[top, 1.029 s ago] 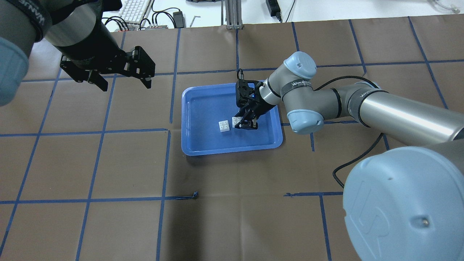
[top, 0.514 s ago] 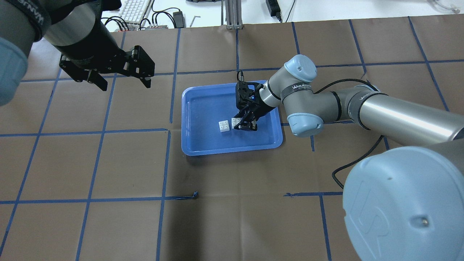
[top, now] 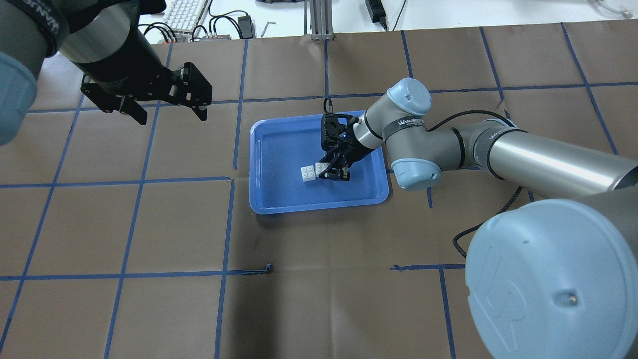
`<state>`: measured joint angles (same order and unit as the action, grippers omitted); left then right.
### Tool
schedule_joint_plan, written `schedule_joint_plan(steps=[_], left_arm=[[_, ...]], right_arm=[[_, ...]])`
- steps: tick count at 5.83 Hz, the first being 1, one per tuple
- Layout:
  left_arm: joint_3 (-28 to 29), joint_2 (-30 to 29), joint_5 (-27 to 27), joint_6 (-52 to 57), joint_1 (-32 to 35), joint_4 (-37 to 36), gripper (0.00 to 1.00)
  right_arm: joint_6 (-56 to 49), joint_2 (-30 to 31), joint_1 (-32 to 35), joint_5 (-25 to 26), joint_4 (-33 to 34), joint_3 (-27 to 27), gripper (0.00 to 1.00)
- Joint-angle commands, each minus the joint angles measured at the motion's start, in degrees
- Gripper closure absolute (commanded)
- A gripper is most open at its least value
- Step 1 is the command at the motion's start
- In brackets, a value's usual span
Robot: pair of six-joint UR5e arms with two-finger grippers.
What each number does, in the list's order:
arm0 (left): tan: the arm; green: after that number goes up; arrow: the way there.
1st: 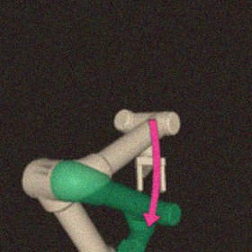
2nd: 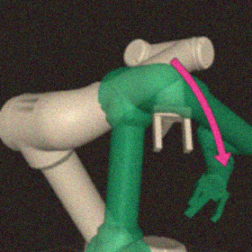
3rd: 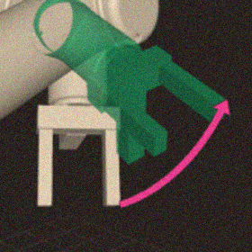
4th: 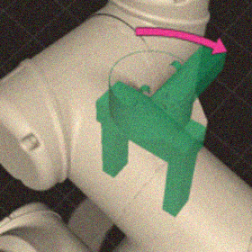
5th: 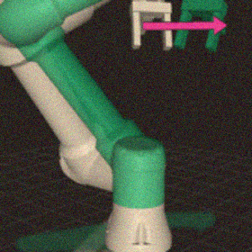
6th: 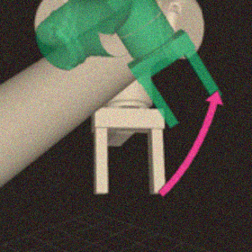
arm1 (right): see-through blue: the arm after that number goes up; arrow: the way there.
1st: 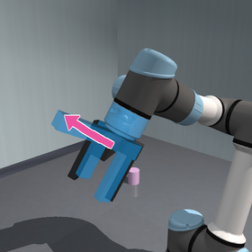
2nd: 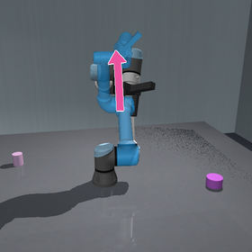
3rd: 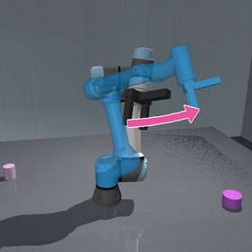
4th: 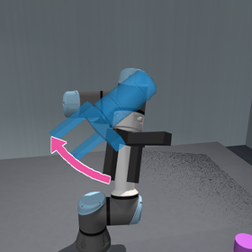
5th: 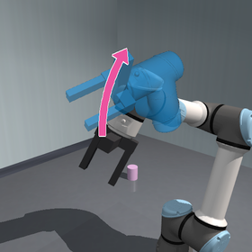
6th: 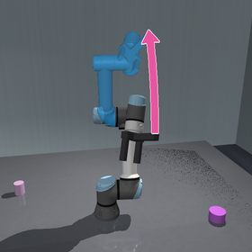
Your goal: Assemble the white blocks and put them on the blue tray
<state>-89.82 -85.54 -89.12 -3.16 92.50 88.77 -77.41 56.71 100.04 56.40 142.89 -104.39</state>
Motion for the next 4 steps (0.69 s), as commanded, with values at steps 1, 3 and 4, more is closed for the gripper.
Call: schedule_joint_plan(steps=[1,3,4], left_arm=[[0.00,0.02,0.00,0.00,-0.04,0.00,0.01],[0.00,0.02,0.00,0.00,-0.04,-0.09,0.01],[0.00,0.02,0.00,0.00,-0.04,0.00,0.01]], right_arm=[[0.77,-0.46,0.33,0.03,0.46,0.06,0.80],[0.86,-0.20,0.34,0.20,0.20,-0.11,0.80],[0.86,-0.20,0.34,0.20,0.20,-0.11,0.80]])
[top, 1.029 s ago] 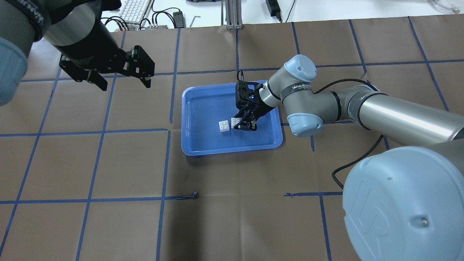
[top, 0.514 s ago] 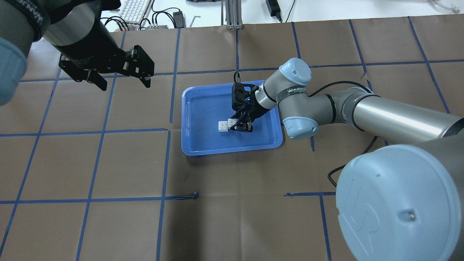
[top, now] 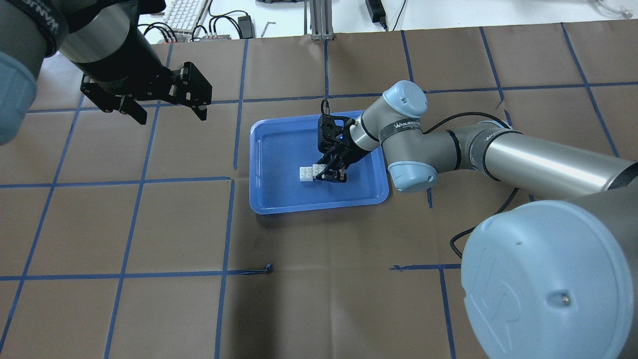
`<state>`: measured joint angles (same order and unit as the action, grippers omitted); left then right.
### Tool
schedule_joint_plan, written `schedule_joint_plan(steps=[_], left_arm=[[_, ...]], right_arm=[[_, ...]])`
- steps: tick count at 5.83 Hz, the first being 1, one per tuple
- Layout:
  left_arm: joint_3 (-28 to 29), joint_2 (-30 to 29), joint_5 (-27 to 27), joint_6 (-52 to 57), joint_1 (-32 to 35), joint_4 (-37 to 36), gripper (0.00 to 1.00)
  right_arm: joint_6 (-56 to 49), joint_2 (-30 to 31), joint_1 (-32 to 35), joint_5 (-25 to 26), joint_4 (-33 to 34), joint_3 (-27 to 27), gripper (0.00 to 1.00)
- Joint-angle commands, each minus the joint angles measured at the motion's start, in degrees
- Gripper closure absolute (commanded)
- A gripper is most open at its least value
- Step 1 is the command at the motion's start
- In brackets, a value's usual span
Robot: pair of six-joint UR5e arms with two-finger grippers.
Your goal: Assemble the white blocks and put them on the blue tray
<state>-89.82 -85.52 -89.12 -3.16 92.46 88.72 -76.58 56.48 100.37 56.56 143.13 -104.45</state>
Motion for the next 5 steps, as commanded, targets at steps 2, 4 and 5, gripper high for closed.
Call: schedule_joint_plan(steps=[2,4,5], left_arm=[[0.00,0.00,0.00,0.00,0.00,-0.04,0.01],[0.00,0.00,0.00,0.00,0.00,-0.04,0.01],[0.00,0.00,0.00,0.00,0.00,0.04,0.01]], right_arm=[[0.03,0.03,0.00,-0.04,-0.05,-0.14,0.80],[0.11,0.03,0.00,-0.05,-0.13,-0.23,0.80],[0.03,-0.06,0.00,-0.13,-0.05,-0.58,0.80]])
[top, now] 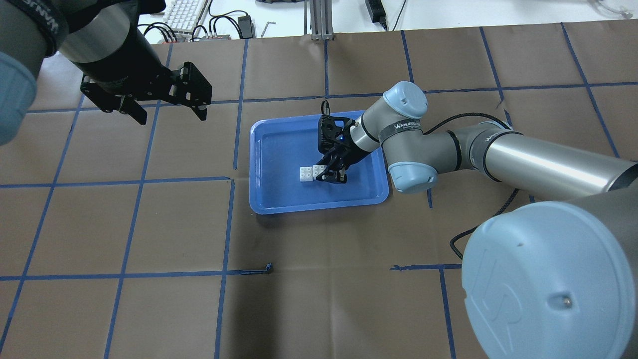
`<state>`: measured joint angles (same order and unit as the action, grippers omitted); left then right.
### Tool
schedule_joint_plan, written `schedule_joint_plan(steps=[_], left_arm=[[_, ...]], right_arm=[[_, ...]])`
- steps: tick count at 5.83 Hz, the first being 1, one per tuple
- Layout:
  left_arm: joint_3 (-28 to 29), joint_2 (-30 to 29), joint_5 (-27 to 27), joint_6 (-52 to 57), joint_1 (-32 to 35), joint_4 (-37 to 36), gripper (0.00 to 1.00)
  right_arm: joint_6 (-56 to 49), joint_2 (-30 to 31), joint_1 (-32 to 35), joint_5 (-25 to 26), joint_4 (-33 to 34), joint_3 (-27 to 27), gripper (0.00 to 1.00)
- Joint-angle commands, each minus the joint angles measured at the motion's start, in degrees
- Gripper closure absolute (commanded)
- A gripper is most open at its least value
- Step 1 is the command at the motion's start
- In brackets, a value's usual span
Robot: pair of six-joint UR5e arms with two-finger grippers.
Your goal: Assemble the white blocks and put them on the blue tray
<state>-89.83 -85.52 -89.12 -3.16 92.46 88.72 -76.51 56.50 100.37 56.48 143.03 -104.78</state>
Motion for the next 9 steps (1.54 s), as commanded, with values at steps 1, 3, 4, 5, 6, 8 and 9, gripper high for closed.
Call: schedule_joint_plan(steps=[1,3,4,5,6,8,9], left_arm=[[0.00,0.00,0.00,0.00,0.00,-0.04,0.01],[0.00,0.00,0.00,0.00,0.00,0.05,0.01],[0.00,0.00,0.00,0.00,0.00,-0.04,0.01],[0.00,0.00,0.00,0.00,0.00,-0.04,0.01],[0.00,0.00,0.00,0.00,0.00,0.05,0.01],[0.00,0.00,0.00,0.00,0.00,0.05,0.01],[0.00,0.00,0.00,0.00,0.00,-0.04,0.01]], right_arm=[[-0.04,0.01,0.00,-0.05,0.14,-0.17,0.80],[0.04,0.01,0.00,-0.14,0.14,-0.16,0.80],[0.04,0.01,0.00,-0.14,0.05,-0.16,0.71],[0.13,0.01,0.00,-0.14,0.14,-0.16,0.59],[0.13,0.01,0.00,-0.14,0.14,-0.08,0.53],[0.31,0.01,0.00,-0.14,0.14,0.01,0.34],[0.31,0.01,0.00,-0.23,0.14,0.19,0.26]])
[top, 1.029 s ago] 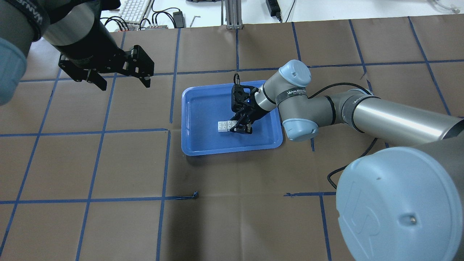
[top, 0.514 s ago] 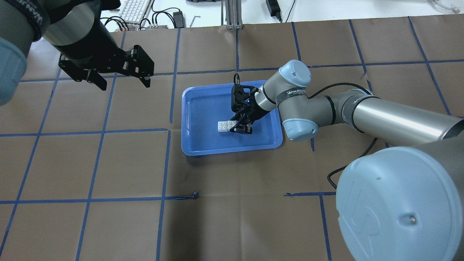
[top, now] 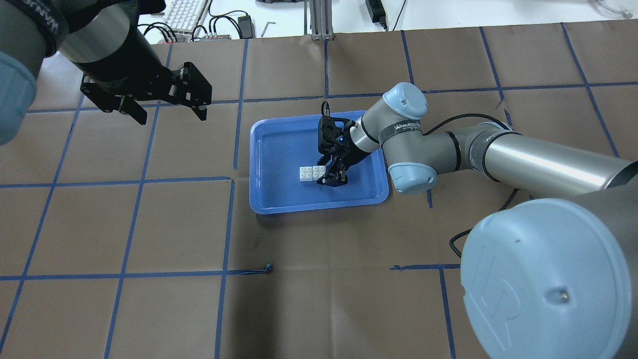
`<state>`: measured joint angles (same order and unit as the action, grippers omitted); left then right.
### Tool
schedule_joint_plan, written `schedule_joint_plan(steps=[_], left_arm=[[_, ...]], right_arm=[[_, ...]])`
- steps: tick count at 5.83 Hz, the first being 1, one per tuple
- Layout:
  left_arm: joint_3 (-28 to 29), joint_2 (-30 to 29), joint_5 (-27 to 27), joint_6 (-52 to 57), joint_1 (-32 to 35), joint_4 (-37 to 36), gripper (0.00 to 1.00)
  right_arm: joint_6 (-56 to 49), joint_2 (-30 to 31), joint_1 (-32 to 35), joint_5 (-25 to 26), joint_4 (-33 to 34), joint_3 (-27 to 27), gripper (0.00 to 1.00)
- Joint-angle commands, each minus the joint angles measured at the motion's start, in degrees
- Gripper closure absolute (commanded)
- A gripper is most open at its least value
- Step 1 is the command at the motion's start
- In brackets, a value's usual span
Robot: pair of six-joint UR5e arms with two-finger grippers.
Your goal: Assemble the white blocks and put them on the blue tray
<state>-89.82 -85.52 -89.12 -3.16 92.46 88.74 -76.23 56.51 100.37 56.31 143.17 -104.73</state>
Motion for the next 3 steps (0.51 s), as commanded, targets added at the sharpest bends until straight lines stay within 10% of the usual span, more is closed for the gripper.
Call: schedule_joint_plan(steps=[1,3], left_arm=[[0.00,0.00,0.00,0.00,0.00,0.02,0.01],[0.00,0.26,0.00,0.00,0.00,0.11,0.01]], right_arm=[[-0.06,0.09,0.00,-1.97,0.09,0.22,0.01],[3.51,1.40,-0.26,-1.38,-0.96,3.36,0.00]])
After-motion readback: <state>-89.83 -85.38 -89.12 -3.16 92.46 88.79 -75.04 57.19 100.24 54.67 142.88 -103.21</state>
